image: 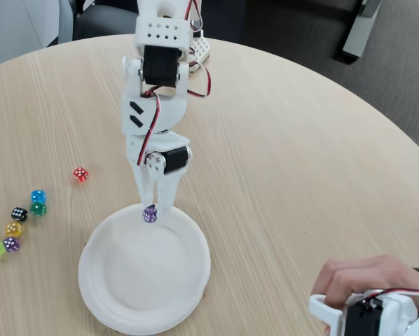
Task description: Pick a purple dice and put it in the plate.
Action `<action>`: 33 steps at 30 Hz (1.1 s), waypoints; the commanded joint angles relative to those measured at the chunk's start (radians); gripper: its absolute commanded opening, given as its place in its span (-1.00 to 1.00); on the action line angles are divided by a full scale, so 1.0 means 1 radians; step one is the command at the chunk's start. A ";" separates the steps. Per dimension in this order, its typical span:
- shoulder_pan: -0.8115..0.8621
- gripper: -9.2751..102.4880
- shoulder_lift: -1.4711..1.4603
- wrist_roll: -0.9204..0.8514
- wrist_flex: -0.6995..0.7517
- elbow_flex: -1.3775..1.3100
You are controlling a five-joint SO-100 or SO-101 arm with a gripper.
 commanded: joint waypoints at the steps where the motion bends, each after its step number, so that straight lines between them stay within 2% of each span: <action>1: 0.003 -0.83 0.021 -0.015 -0.025 -0.009; 4: 0.003 -0.83 0.017 -0.009 -0.023 -0.008; 9: 0.003 -0.69 0.009 -0.015 -0.018 -0.006; 16: 0.003 -0.80 0.025 0.107 -0.011 -0.005; 20: 0.002 -0.51 0.034 0.126 -0.011 -0.005; 24: 0.002 -0.46 0.034 0.109 -0.011 -0.005; 25: 0.002 -0.52 0.034 0.106 -0.011 -0.005; 27: 0.002 -0.83 0.034 0.114 -0.011 -0.005; 33: -0.012 -0.83 0.060 0.150 0.041 -0.003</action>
